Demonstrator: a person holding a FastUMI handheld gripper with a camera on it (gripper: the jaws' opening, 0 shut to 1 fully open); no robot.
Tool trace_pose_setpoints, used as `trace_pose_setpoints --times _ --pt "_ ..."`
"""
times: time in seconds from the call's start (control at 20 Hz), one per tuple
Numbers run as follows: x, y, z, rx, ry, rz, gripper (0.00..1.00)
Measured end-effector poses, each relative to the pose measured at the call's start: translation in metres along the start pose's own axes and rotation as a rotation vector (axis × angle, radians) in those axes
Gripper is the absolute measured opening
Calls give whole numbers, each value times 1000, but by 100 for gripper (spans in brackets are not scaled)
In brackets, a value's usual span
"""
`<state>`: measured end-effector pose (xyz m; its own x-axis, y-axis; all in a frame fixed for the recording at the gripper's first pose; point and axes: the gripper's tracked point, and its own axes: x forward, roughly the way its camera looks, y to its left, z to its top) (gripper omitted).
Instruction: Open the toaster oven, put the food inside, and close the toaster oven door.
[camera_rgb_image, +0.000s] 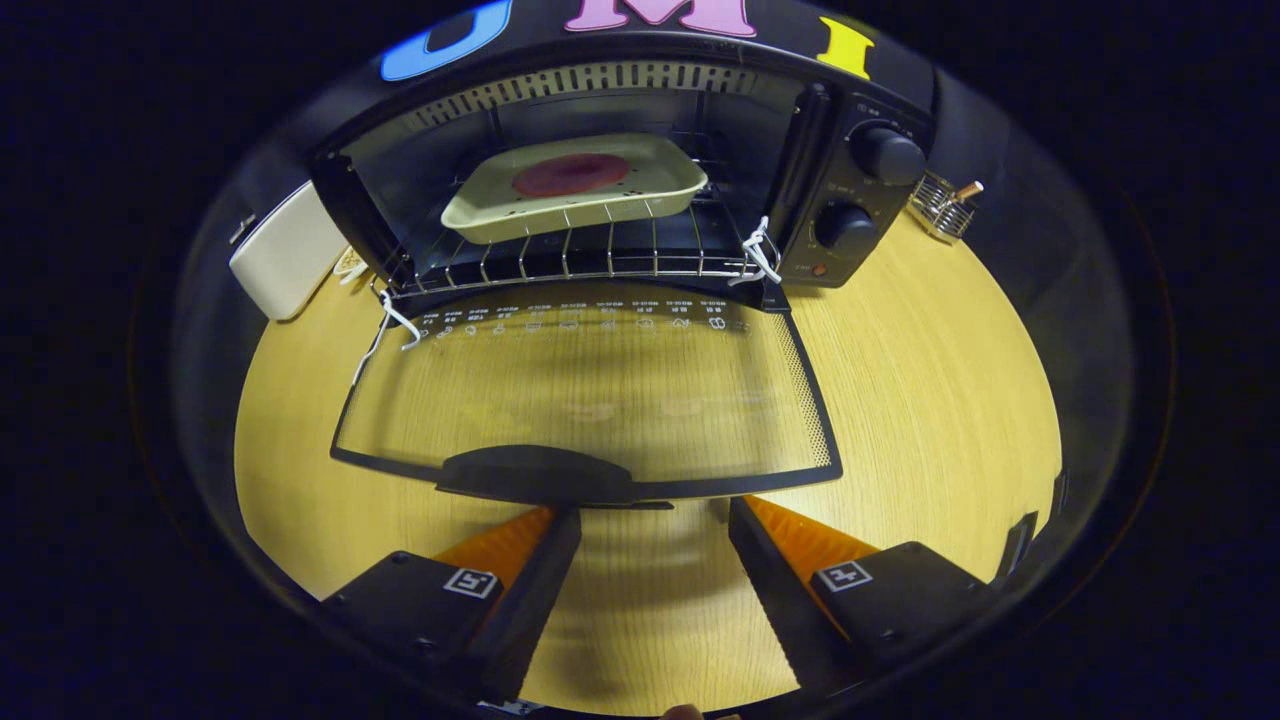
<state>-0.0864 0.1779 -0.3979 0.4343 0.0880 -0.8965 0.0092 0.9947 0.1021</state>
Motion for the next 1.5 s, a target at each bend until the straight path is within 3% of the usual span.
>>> trace_pose_setpoints --times 0.55,1.05,1.5 --pt "-55 0 35 -24 -229 51 97" --pt "-115 -10 140 -31 -489 35 100" --pt "-212 -79 182 39 -722 -2 99"
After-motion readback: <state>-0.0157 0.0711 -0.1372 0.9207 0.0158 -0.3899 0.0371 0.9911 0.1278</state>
